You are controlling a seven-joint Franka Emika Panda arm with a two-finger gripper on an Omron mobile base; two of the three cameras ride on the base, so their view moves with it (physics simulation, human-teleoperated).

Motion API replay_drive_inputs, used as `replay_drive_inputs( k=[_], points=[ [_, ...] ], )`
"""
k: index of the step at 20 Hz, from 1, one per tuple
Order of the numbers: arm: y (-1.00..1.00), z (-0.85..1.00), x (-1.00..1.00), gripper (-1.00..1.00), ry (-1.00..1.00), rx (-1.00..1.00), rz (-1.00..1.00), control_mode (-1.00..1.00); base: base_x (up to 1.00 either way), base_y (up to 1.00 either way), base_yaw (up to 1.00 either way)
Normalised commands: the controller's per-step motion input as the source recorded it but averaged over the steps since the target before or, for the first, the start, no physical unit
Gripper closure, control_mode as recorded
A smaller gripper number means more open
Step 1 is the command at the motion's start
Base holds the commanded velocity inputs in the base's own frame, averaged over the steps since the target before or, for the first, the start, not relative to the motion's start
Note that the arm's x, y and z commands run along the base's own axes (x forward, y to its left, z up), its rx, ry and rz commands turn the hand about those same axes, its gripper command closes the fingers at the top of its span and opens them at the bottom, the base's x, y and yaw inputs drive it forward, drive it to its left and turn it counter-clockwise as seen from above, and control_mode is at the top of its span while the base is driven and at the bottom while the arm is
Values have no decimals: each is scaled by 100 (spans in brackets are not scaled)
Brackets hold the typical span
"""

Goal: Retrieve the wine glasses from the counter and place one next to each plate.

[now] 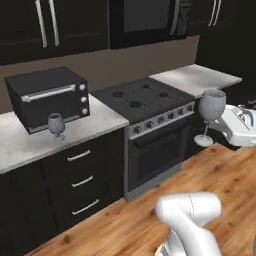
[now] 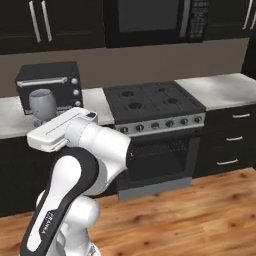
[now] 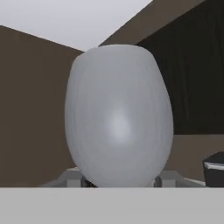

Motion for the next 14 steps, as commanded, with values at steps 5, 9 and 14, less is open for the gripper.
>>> replay_drive_inputs(
  k=[5,9,14],
  points=[
    [0,0,0,100,0,0,0,100,-35,0,-67],
    [0,0,0,100,0,0,0,100,-28,0,-74],
    [0,0,0,100,0,0,0,100,-21,0,-79]
  ],
)
